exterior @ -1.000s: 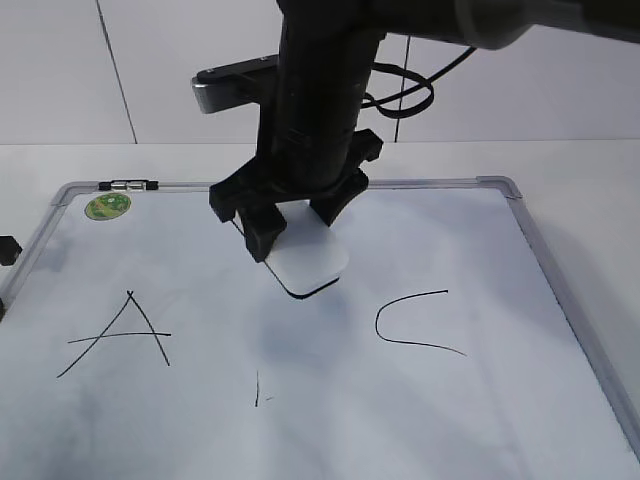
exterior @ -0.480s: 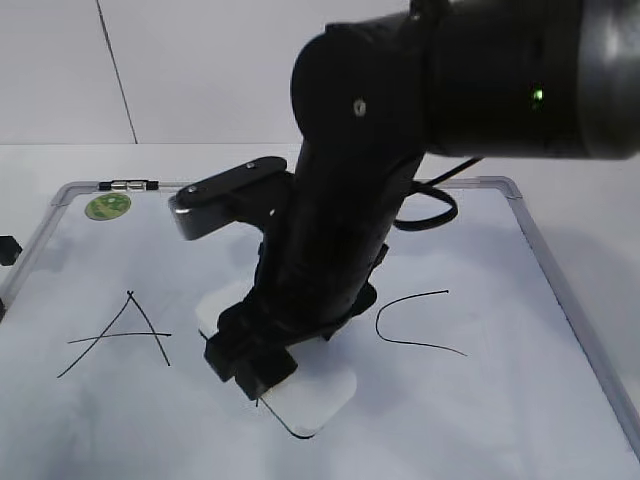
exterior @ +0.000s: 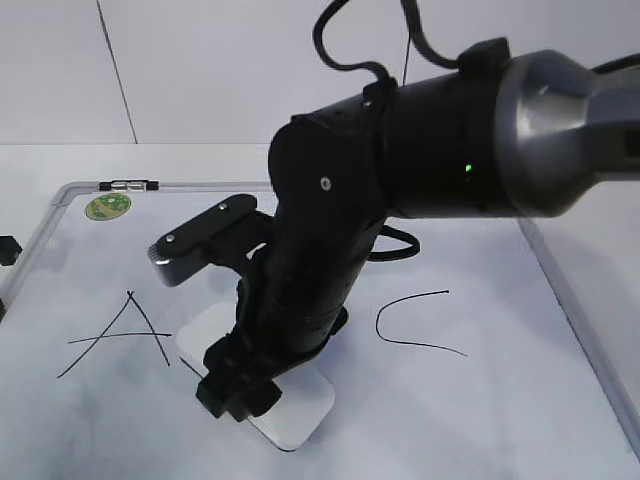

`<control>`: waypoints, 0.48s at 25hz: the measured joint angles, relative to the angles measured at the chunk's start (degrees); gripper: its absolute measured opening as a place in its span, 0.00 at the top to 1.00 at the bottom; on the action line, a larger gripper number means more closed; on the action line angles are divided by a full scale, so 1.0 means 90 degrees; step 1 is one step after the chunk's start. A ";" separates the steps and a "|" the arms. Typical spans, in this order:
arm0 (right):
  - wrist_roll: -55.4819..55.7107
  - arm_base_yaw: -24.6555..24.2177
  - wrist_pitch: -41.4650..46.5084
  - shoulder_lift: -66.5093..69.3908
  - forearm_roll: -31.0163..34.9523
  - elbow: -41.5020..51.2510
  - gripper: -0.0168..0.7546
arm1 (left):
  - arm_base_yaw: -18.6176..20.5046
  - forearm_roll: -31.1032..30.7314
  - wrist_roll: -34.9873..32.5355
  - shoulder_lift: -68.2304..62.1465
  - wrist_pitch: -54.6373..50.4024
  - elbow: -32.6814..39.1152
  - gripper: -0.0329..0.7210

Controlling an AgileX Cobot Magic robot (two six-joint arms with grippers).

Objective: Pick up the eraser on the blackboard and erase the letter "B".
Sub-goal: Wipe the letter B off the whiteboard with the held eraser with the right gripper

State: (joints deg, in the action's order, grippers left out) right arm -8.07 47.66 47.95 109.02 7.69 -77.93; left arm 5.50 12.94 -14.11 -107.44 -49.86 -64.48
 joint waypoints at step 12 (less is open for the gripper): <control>-0.0709 0.0066 0.0153 0.0321 0.0000 0.0000 0.30 | 0.0000 0.0000 0.0000 0.0000 0.0000 0.0000 0.94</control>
State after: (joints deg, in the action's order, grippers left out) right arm -14.45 48.25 49.33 111.91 7.69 -77.93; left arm 5.50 12.94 -14.11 -107.44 -49.86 -64.48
